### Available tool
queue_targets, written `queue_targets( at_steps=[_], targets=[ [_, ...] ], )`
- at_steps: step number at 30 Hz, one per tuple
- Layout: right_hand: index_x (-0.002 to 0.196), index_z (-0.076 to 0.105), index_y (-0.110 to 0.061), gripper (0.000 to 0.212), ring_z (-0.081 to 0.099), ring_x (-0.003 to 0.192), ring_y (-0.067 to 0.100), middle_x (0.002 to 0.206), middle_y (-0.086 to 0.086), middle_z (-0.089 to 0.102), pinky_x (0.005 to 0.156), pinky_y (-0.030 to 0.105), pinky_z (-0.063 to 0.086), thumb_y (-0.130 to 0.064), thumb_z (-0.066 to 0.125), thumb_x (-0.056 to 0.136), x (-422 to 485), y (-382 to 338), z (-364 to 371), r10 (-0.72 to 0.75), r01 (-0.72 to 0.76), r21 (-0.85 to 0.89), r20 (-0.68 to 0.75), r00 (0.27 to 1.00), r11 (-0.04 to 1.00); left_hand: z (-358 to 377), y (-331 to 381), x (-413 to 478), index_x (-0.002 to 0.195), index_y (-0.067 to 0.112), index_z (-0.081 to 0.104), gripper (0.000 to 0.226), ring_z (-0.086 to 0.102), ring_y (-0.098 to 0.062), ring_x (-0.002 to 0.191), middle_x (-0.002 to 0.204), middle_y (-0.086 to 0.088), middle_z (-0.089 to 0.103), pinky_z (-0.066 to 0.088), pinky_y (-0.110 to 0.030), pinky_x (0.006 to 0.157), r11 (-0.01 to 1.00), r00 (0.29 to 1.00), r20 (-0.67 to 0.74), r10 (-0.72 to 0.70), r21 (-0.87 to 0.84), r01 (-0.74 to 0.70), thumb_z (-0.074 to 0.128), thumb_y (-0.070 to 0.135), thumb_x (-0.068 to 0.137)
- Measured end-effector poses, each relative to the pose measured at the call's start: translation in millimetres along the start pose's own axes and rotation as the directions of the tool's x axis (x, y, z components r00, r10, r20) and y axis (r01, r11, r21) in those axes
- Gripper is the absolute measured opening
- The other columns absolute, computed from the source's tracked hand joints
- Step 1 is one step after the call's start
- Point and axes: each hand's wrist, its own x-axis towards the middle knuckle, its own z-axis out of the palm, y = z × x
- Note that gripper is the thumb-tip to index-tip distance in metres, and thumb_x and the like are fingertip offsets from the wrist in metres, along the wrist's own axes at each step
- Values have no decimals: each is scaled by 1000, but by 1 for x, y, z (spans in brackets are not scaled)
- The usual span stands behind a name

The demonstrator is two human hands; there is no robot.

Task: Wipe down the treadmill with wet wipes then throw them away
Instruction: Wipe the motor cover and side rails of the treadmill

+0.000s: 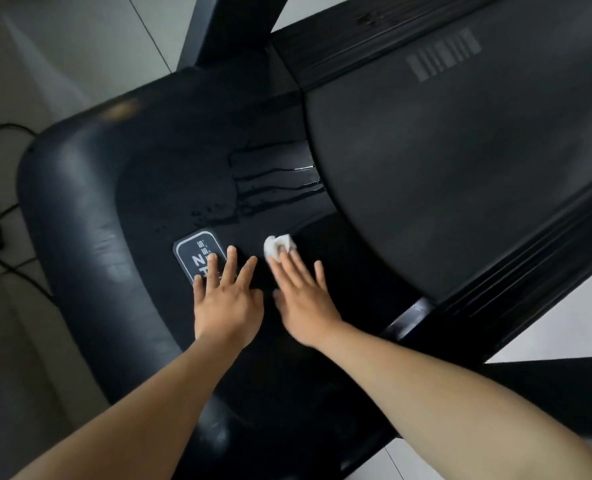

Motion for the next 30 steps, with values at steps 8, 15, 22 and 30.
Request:
queue_targets(
  at_steps=[8,15,22,30],
  targets=[
    [160,-13,-29,61,-24,150,7,165,-11,-23,122,56,-10,-41,19,108,-3,12,0,195,-195,-5,-17,981,981,-12,-15,-3,162,31,11,63,-11,-18,156,170,8,-5,3,-40,127,998,998,12,56,-15,-56,33,34,103],
    [160,-11,-19,65,-23,152,12,166,-2,-23,118,55,-15,-44,17,108,7,-31,3,369,-365,114,-20,929,924,-19,-58,-19,161,29,16,67,-11,-23,155,170,1,-4,2,-40,127,994,996,-8,94,-56,-94,46,33,101],
    [160,-13,-23,66,-35,145,5,161,-10,-33,120,52,-20,-48,19,108,-21,-84,30,-35,42,-45,147,989,998,-14,-84,-38,162,27,12,75,-10,-17,156,170,2,-3,2,-37,127,984,990,13,140,-113,-138,46,19,96],
    [159,-16,-27,64,-20,152,9,166,-7,-22,122,56,-9,-44,19,108,6,-51,10,362,-360,114,-1,932,926,-14,-100,-35,163,30,3,80,-18,-15,154,169,6,-12,-1,-36,127,977,978,74,196,-102,-188,47,22,97]
  ],
)
